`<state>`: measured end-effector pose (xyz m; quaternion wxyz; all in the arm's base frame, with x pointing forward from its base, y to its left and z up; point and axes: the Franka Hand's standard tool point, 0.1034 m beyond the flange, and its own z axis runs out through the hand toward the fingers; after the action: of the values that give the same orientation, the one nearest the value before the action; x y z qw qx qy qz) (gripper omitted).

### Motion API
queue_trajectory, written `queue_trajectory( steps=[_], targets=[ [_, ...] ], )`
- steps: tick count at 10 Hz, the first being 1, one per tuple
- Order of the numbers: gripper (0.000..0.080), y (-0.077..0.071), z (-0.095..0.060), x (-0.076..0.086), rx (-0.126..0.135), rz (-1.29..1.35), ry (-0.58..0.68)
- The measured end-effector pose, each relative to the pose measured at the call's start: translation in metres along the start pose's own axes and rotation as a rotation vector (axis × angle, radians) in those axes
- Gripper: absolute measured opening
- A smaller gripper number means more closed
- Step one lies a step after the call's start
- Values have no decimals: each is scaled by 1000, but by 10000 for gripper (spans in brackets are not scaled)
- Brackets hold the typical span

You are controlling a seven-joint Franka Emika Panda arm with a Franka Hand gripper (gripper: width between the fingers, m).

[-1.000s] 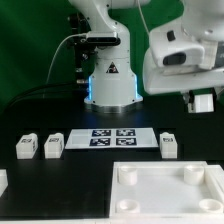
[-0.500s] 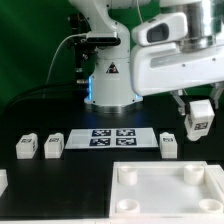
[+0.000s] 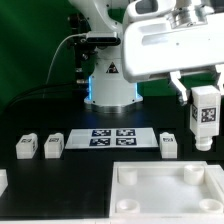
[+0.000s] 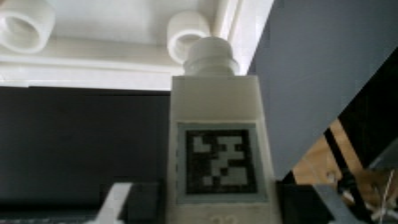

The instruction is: Assemble one leg

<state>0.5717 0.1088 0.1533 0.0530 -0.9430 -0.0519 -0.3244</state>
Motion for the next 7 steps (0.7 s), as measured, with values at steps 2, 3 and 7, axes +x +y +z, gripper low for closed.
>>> queue_trajectory(
  steps=[2, 3, 7],
  targets=[
    [294, 0, 2, -4, 3, -1, -48],
    [294, -1, 6, -6, 4, -6, -49],
    [294, -7, 48, 1, 18, -45, -33]
  ],
)
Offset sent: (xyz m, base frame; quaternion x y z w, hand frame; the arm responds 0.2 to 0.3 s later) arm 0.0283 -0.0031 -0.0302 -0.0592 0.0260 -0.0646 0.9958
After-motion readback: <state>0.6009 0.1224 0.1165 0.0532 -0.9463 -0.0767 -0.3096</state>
